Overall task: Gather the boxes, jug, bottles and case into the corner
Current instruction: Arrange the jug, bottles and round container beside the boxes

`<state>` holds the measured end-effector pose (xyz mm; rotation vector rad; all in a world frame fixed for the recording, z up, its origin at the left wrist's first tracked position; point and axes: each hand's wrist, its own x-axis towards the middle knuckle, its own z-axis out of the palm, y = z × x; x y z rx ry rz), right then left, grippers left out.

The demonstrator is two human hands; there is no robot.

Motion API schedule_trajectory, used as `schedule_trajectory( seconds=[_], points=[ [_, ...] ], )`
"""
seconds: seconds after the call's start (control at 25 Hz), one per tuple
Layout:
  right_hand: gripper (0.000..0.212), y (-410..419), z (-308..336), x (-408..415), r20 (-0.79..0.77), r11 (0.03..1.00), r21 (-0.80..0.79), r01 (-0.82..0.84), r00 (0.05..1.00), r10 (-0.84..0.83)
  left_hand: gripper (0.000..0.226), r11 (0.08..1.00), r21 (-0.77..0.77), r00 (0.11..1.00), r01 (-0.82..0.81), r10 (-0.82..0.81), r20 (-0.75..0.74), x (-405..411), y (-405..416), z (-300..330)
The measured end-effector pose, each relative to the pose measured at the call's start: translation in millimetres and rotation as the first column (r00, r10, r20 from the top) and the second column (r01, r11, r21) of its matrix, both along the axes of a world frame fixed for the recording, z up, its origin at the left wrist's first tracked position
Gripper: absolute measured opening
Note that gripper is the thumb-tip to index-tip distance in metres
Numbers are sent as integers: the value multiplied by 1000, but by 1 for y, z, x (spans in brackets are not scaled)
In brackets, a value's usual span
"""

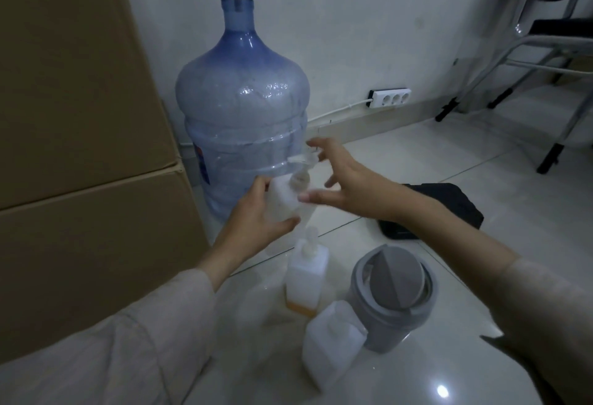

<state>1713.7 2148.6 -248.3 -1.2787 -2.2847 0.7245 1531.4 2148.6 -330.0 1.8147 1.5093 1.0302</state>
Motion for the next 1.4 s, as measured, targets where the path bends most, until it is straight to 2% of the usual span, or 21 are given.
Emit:
schedule_trajectory(
  seconds=[0.04,0.12,0.16,0.2,0.32,0.48,0.6,0.76,0.84,0.92,1.04,1.12,1.2,1.28,1.4],
  points=[
    [86,-2,-7,3,142,986,-163,42,990,-19,59,1000,5,1000,-27,27,-1,-4,-2,-1],
    [92,-11,-21,3,408,861,-492,128,907,99,61,997,-8,998,-71,71,-3,-14,-5,-6],
    [90,-16,-29,-1,447,799,-582,148,879,163,61,996,-21,996,-84,84,-1,-19,-9,-9],
    [84,-20,-39,-6,448,793,-593,142,876,178,61,995,-36,996,-89,89,-3,-23,-13,-12],
    [53,-11,-64,-16,371,925,-371,81,926,67,62,995,-53,996,-86,85,-33,-35,-29,-20],
    [14,4,-81,-35,303,983,-185,7,952,50,61,994,-34,994,-107,107,-26,-61,-53,-19],
    [9,2,-86,-70,339,979,-103,-176,919,201,65,989,-47,989,-138,134,-64,-103,-79,-17],
    [18,-7,-87,-134,197,919,-121,-375,898,393,62,945,-134,954,-299,293,-64,-174,-133,-26],
    [5,-14,-88,-171,132,896,-168,-411,891,434,60,888,-166,902,-430,430,-36,-207,-163,-41],
    [5,-24,-90,-214,74,878,-202,-434,887,456,57,799,-169,804,-578,593,54,-233,-189,-61],
    [15,-42,-97,-294,22,841,-164,-516,850,526,59,599,-142,577,-788,799,172,-269,-224,-95],
    [25,-53,-104,-346,21,818,-88,-569,820,573,59,481,-106,451,-870,864,223,-285,-241,-112],
    [23,-67,-110,-393,-12,796,-68,-602,798,603,66,365,-88,333,-927,906,260,-298,-251,-120],
    [15,-80,-114,-429,-43,792,-59,-608,794,606,68,293,-37,275,-956,928,252,-306,-251,-122],
    [9,-97,-118,-468,-139,752,-56,-657,751,645,68,302,11,294,-953,920,259,-310,-244,-122]
  ],
)
